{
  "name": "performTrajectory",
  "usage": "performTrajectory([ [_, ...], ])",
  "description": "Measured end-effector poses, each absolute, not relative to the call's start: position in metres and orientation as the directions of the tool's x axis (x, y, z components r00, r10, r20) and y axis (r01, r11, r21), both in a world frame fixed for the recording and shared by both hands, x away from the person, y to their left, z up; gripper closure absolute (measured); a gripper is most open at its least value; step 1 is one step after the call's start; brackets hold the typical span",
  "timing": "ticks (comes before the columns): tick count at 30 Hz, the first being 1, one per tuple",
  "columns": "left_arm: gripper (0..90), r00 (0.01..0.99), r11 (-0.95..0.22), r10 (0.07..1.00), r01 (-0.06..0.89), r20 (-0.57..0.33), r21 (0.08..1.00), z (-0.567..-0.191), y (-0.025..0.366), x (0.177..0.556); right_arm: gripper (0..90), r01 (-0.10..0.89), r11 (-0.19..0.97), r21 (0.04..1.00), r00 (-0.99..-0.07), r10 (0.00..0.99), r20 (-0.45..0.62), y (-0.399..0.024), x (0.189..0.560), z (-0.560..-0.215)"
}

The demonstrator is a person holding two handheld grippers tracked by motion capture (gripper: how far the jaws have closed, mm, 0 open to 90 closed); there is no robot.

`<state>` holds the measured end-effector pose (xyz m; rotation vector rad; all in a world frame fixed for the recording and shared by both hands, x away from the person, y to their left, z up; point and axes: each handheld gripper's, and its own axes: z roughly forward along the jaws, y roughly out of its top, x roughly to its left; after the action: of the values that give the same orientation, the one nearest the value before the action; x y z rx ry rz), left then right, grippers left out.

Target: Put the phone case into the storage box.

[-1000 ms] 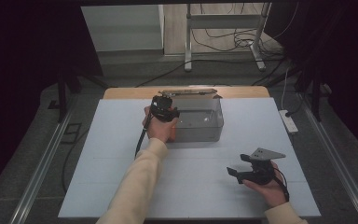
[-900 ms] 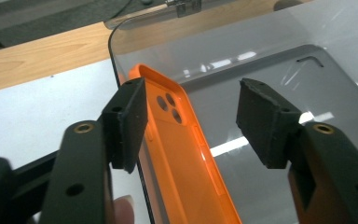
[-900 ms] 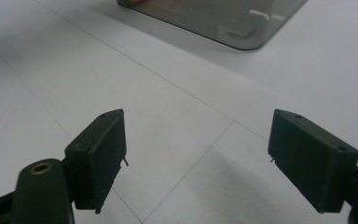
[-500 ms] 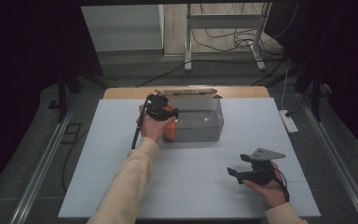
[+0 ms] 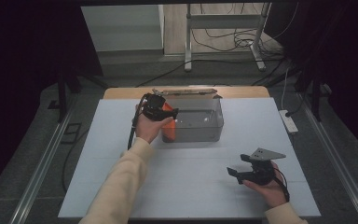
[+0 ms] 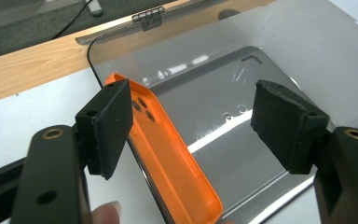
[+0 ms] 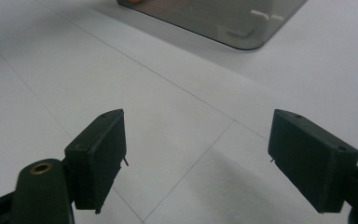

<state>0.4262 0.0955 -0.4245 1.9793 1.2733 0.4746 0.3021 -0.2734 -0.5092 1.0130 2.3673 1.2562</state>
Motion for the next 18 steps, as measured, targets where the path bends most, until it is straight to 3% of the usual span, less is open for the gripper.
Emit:
performTrajectory([
  [18,29.0,0.577,-0.300,0.814,0.519,-0.069,0.801,-0.416,0.126,0.376,19.4,0.458,0.381,0.804,-0.713,0.697,0.076,-0.274,0.301,-0.509],
])
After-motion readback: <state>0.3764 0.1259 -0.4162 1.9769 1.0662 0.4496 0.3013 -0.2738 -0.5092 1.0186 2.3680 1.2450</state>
